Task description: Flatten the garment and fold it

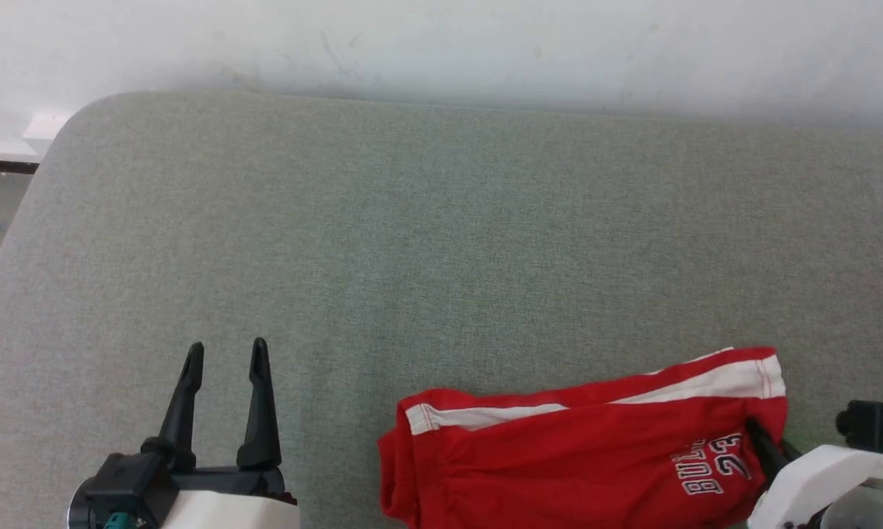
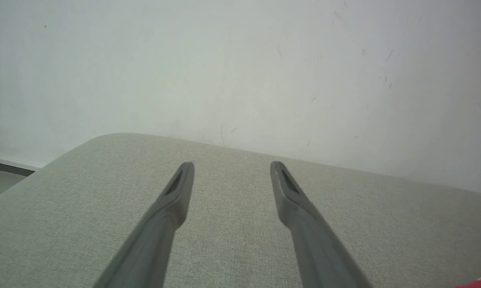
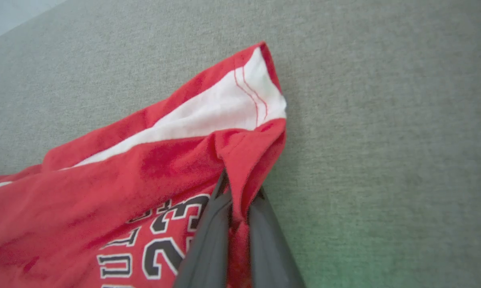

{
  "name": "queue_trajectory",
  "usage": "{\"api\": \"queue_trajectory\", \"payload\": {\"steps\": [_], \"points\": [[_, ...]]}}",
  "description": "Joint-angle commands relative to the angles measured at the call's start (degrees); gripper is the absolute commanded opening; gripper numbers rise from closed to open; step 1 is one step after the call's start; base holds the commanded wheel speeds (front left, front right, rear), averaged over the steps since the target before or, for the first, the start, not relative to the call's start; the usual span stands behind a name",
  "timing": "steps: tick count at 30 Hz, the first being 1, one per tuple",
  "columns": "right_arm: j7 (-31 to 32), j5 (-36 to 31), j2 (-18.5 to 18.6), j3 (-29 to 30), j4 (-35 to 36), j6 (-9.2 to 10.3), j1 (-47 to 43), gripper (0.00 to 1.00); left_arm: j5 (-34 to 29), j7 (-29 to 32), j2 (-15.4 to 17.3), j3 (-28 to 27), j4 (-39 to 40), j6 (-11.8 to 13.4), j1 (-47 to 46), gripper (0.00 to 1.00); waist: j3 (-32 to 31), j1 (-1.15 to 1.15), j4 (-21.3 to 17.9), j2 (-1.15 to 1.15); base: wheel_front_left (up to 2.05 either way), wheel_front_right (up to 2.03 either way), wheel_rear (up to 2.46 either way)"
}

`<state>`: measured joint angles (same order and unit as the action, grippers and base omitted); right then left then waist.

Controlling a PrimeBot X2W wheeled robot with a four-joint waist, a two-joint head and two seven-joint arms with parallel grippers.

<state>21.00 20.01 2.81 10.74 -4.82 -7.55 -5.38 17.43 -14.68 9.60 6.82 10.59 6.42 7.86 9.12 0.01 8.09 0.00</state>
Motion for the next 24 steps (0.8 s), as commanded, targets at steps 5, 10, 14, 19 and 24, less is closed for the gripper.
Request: {"api": "queue_trajectory", "payload": {"steps": [5,10,14,19,24], "points": [[0.62,-2.46,0.07,4.80,1.97,0.06,1.85,0.00,-1.06,-0.31,-0.89,-1.19,-0.57,-1.40,0.00,1.00,0.35,-0.01,-0.50,0.00,0.00,0.00,0.00],[1.92,-6.11,0.07,10.97,4.63,0.06,1.75,0.00,-1.53,-0.31,-1.37,-2.18,-1.07,-2.28,0.01,1.00,0.67,-0.01,-1.19,0.00,0.00,0.00,0.00],[2.82,-8.58,0.07,14.88,6.47,0.06,1.50,0.00,-1.86,-0.31,-1.71,-2.61,-1.69,-2.91,-0.22,1.00,0.83,-0.01,-1.72,0.00,0.00,0.00,0.00],[4.54,-5.26,0.07,12.28,8.81,0.06,0.76,0.00,-2.24,-0.31,-2.26,-2.93,-2.54,-3.44,-0.37,1.00,0.63,-0.01,-2.44,0.00,0.00,0.00,0.00],[6.19,0.65,0.07,4.58,14.27,0.06,-1.93,0.00,-2.61,-0.31,-2.95,-2.93,-3.22,-3.72,0.00,1.00,-0.32,-0.01,-2.87,0.00,0.00,0.00,0.00]]}}
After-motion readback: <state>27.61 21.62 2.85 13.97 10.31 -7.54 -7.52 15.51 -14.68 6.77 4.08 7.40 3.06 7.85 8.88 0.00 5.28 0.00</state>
